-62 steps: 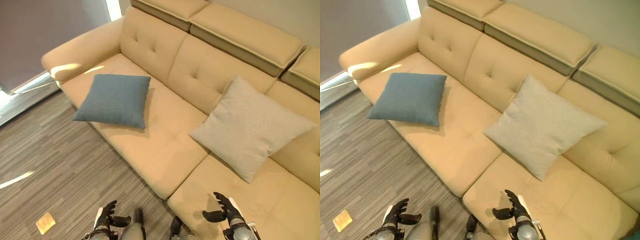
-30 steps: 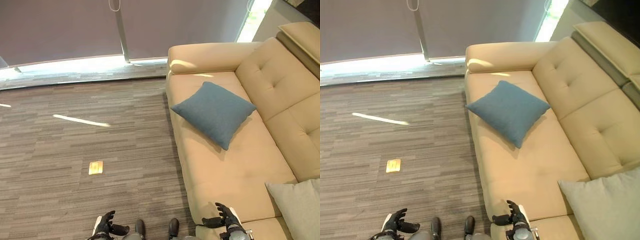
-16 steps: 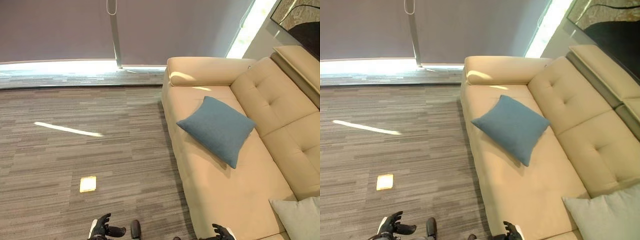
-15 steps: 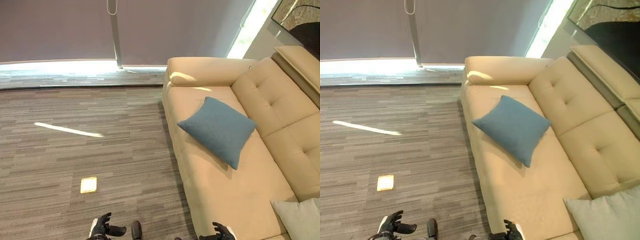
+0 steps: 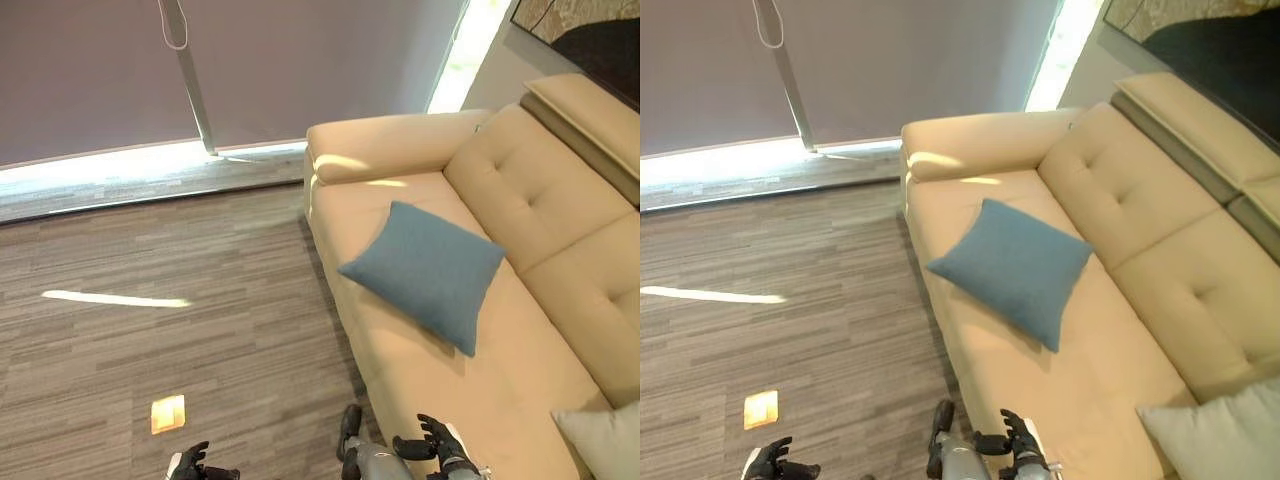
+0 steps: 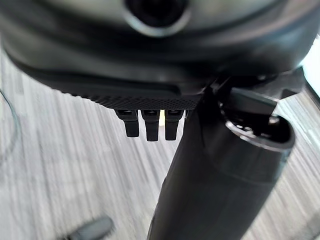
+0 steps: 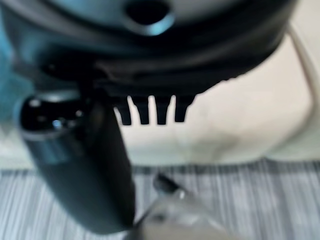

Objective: Pick up all the scattered cushions and arrange them neatly on the sofa.

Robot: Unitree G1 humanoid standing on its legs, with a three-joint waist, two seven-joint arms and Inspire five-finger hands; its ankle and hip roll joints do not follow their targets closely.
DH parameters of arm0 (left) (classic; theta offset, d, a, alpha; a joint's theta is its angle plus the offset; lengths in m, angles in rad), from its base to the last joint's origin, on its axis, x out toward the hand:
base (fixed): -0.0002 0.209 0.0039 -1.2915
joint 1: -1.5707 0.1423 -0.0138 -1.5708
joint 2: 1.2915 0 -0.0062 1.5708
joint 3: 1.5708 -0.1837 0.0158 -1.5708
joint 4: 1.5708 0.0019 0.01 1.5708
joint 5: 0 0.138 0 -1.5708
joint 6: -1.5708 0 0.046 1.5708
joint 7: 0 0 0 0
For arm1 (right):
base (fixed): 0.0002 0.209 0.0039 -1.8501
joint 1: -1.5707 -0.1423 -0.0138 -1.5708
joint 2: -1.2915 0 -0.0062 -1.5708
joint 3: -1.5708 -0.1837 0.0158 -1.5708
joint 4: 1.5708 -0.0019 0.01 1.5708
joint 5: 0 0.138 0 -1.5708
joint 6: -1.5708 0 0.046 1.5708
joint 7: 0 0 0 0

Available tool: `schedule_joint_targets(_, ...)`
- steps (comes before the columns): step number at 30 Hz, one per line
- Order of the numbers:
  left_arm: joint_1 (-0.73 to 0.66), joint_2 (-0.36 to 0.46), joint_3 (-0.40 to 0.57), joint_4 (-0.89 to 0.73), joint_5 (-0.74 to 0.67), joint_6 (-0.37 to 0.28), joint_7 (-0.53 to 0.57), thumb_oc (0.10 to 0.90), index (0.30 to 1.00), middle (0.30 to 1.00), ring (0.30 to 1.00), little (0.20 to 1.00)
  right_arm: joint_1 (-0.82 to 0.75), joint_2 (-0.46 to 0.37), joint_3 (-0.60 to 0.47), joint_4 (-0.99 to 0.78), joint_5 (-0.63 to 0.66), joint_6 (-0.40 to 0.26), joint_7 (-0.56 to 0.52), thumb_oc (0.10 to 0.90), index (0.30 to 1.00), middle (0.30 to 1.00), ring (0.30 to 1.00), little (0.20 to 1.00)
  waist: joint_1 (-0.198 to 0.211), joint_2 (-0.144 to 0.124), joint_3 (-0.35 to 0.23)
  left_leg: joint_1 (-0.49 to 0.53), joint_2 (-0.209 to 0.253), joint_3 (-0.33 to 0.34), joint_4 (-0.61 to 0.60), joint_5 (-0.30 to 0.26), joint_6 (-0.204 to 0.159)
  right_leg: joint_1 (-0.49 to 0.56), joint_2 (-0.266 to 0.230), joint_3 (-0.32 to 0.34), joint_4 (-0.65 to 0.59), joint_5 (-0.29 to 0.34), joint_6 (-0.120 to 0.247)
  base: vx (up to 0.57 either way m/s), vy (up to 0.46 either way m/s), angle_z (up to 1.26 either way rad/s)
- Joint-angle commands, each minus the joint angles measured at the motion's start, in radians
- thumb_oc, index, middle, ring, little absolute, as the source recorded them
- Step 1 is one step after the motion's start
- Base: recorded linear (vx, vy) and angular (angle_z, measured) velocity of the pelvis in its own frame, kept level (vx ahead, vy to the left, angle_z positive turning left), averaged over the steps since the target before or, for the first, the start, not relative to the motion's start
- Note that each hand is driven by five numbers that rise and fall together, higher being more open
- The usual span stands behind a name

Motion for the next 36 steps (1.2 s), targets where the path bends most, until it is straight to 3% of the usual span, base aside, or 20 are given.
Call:
schedule_joint_targets(1, -0.026, -0.005, -0.007, -0.029, 0.016, -0.028, -0.011, 0.8, 0.9, 0.9, 0.9, 0.9, -0.017, -0.037, 0.003, 0.031, 0.044, -0.025, -0.02, 0.8, 0.9, 0.9, 0.9, 0.9, -0.022, -0.008, -0.013, -0.114, -0.005, -0.034, 0.287, -0.029, -0.058, 0.153, 0.018, 0.027, -0.077, -0.073, 0.073, 0.26, -0.179, 0.24)
schedule_joint_targets(3, -0.036, -0.012, -0.023, -0.051, -0.002, -0.029, -0.015, 0.8, 0.9, 0.9, 0.9, 0.9, -0.024, -0.041, 0.003, 0.031, 0.057, -0.026, -0.023, 0.8, 0.9, 0.9, 0.9, 0.9, -0.012, -0.021, 0.006, -0.196, 0.015, -0.042, 0.474, 0.028, -0.083, 0.191, 0.028, 0.043, -0.096, -0.083, 0.042, 0.14, -0.134, 0.22)
schedule_joint_targets(6, -0.046, -0.017, -0.035, -0.068, -0.022, -0.03, -0.014, 0.8, 0.9, 0.9, 0.9, 0.9, -0.029, -0.045, 0.007, 0.036, 0.074, -0.02, -0.02, 0.8, 0.9, 0.9, 0.9, 0.9, 0.001, -0.036, 0.014, -0.276, 0.021, -0.049, 0.535, 0.033, -0.064, 0.225, 0.032, 0.071, -0.106, -0.11, 0.025, 0.13, -0.042, -0.3)
schedule_joint_targets(10, -0.048, -0.019, -0.045, -0.07, -0.022, -0.031, -0.013, 0.8, 0.9, 0.9, 0.9, 0.9, -0.03, -0.048, 0.014, 0.038, 0.073, -0.022, -0.021, 0.8, 0.9, 0.9, 0.9, 0.9, 0.018, -0.05, 0.014, -0.324, 0.028, -0.061, 0.433, -0.006, -0.044, 0.253, 0.028, 0.106, -0.123, -0.129, 0.042, 0.16, 0.037, -0.49)
schedule_joint_targets(11, -0.047, -0.021, -0.046, -0.062, -0.027, -0.034, -0.008, 0.8, 0.9, 0.9, 0.9, 0.9, -0.032, -0.05, 0.023, 0.039, 0.068, -0.022, -0.026, 0.8, 0.9, 0.9, 0.9, 0.9, 0.039, -0.042, 0.016, -0.353, 0.017, -0.132, 0.298, 0.021, -0.046, 0.281, 0.045, 0.145, -0.131, -0.144, 0.047, 0.23, 0.094, -0.42)
schedule_joint_targets(12, -0.047, -0.021, -0.046, -0.062, -0.027, -0.034, -0.008, 0.8, 0.9, 0.9, 0.9, 0.9, -0.032, -0.05, 0.023, 0.039, 0.068, -0.022, -0.026, 0.8, 0.9, 0.9, 0.9, 0.9, 0.039, -0.044, 0.016, -0.35, 0.015, -0.131, 0.29, 0.027, -0.046, 0.28, 0.043, 0.146, -0.131, -0.144, 0.047, 0.29, 0.165, -0.34)
schedule_joint_targets(13, -0.053, -0.026, -0.045, -0.052, -0.042, -0.037, 0.001, 0.8, 0.9, 0.9, 0.9, 0.9, -0.042, -0.053, 0.025, 0.044, 0.065, -0.025, -0.034, 0.8, 0.9, 0.9, 0.9, 0.9, 0.056, -0.031, 0.019, -0.368, 0.01, -0.229, 0.2, 0.092, -0.066, 0.292, 0.058, 0.184, -0.123, -0.156, 0.045, 0.22, 0.139, -0.62)
schedule_joint_targets(15, -0.056, -0.031, -0.047, -0.045, -0.06, -0.038, 0.002, 0.8, 0.9, 0.9, 0.9, 0.9, -0.049, -0.058, 0.026, 0.042, 0.06, -0.025, -0.042, 0.8, 0.9, 0.9, 0.9, 0.9, 0.063, -0.022, 0.025, -0.389, 0.006, -0.29, 0.165, 0.124, -0.075, 0.311, 0.064, 0.223, -0.109, -0.174, 0.048, 0.2, 0.145, -0.79)
schedule_joint_targets(20, -0.037, -0.039, -0.042, -0.024, -0.037, -0.028, -0.006, 0.8, 0.9, 0.9, 0.9, 0.9, -0.04, -0.055, 0.018, 0.049, 0.045, -0.022, -0.037, 0.8, 0.9, 0.9, 0.9, 0.9, 0.057, -0.012, -0.005, -0.326, -0.002, -0.278, 0.133, 0.099, -0.056, 0.314, 0.035, 0.256, -0.065, -0.189, 0.07, 0.19, 0.232, -0.74)
schedule_joint_targets(22, -0.036, -0.03, -0.038, -0.029, -0.024, -0.033, -0.008, 0.8, 0.9, 0.9, 0.9, 0.9, -0.04, -0.045, 0.023, 0.044, 0.03, -0.017, -0.031, 0.8, 0.9, 0.9, 0.9, 0.9, 0.055, -0.01, -0.02, -0.288, -0.012, -0.226, 0.113, 0.082, -0.027, 0.296, 0.002, 0.267, -0.019, -0.181, 0.101, 0.15, 0.281, -0.57)
schedule_joint_targets(26, -0.052, -0.001, -0.019, -0.054, -0.038, -0.037, 0.006, 0.8, 0.9, 0.9, 0.9, 0.9, -0.056, -0.038, 0.038, 0.036, 0.014, -0.007, -0.033, 0.8, 0.9, 0.9, 0.9, 0.9, 0.051, -0.007, 0.001, -0.254, -0.021, -0.185, 0.086, 0.079, 0.008, 0.192, -0.019, 0.287, 0.139, -0.097, 0.14, 0.02, 0.164, -0.83)
schedule_joint_targets(29, -0.061, 0.011, 0.0, -0.054, -0.053, -0.041, 0.017, 0.8, 0.9, 0.9, 0.9, 0.9, -0.063, -0.037, 0.034, 0.031, 0.009, -0.009, -0.045, 0.8, 0.9, 0.9, 0.9, 0.9, 0.055, 0.0, 0.008, -0.235, -0.015, -0.165, 0.065, 0.072, 0.015, 0.157, -0.035, 0.24, 0.163, -0.095, 0.139, -0.02, 0.076, -0.37)
schedule_joint_targets(30, -0.061, 0.014, 0.006, -0.053, -0.058, -0.045, 0.021, 0.8, 0.9, 0.9, 0.9, 0.9, -0.064, -0.037, 0.031, 0.031, 0.007, -0.012, -0.05, 0.8, 0.9, 0.9, 0.9, 0.9, 0.055, 0.001, 0.007, -0.221, -0.016, -0.152, 0.055, 0.069, 0.014, 0.157, -0.049, 0.197, 0.139, -0.097, 0.137, 0.05, 0.032, -0.27)
schedule_joint_targets(31, -0.058, 0.017, 0.024, -0.045, -0.07, -0.048, 0.024, 0.8, 0.9, 0.9, 0.9, 0.9, -0.072, -0.042, 0.026, 0.035, -0.006, -0.014, -0.059, 0.8, 0.9, 0.9, 0.9, 0.9, 0.062, 0.004, 0.002, -0.193, -0.011, -0.118, 0.033, 0.061, 0.006, 0.157, -0.072, 0.078, 0.072, -0.107, 0.126, 0.07, 0.022, -0.25)
schedule_joint_targets(33, -0.059, 0.027, 0.047, -0.038, -0.083, -0.056, 0.028, 0.8, 0.9, 0.9, 0.9, 0.9, -0.074, -0.052, 0.022, 0.046, -0.016, -0.009, -0.063, 0.8, 0.9, 0.9, 0.9, 0.9, 0.072, 0.005, -0.001, -0.191, 0.001, -0.092, 0.033, 0.061, -0.001, 0.174, -0.096, -0.027, 0.01, -0.109, 0.132, 0.01, -0.033, -0.73)
schedule_joint_targets(36, -0.053, 0.024, 0.042, -0.041, -0.077, -0.053, 0.027, 0.8, 0.9, 0.9, 0.9, 0.9, -0.066, -0.053, 0.017, 0.055, -0.01, -0.009, -0.067, 0.8, 0.9, 0.9, 0.9, 0.9, 0.064, -0.004, -0.005, -0.186, -0.008, -0.089, 0.028, 0.066, -0.002, 0.204, -0.068, 0.013, -0.036, -0.108, 0.12, 0.02, -0.036, -0.39)
